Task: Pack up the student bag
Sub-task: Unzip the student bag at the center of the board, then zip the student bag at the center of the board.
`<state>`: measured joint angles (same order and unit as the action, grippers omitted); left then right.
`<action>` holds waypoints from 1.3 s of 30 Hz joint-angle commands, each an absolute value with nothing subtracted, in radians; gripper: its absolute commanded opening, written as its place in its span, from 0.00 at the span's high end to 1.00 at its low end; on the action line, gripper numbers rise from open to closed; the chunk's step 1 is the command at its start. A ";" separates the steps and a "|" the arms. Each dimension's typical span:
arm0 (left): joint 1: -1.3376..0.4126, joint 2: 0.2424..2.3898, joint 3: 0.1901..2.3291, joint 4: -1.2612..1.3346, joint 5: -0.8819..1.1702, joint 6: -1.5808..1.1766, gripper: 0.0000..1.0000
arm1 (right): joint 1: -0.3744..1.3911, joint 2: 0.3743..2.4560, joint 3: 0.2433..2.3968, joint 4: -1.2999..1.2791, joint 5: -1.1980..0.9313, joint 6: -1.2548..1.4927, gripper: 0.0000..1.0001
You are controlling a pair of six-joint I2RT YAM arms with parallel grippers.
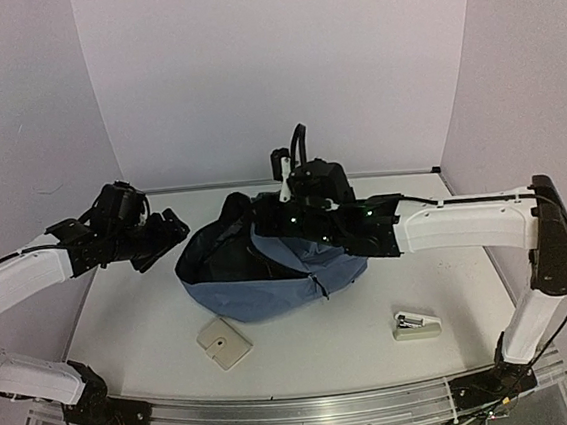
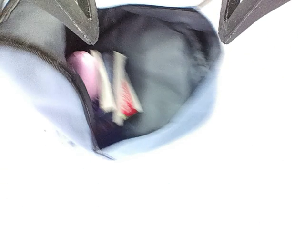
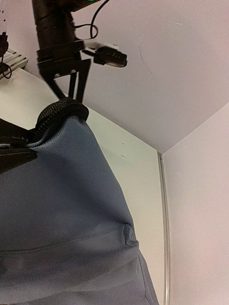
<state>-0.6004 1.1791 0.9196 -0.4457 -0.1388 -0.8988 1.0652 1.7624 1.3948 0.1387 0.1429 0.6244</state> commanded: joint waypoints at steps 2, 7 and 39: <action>-0.546 1.039 0.873 -0.573 -0.175 -0.858 0.10 | 1.139 1.872 1.511 0.173 0.104 0.597 0.84; -0.545 1.026 0.890 -0.546 -0.120 -0.767 0.10 | 1.169 1.911 1.574 0.155 0.065 0.563 0.43; -1.106 1.535 1.137 -0.178 -0.129 -0.984 0.17 | 0.397 1.579 0.885 0.222 -0.337 0.704 0.05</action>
<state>-1.0876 1.4697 1.0958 -0.2879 -0.1633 -0.8850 0.4009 1.5029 0.8940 0.0730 -0.1833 0.6798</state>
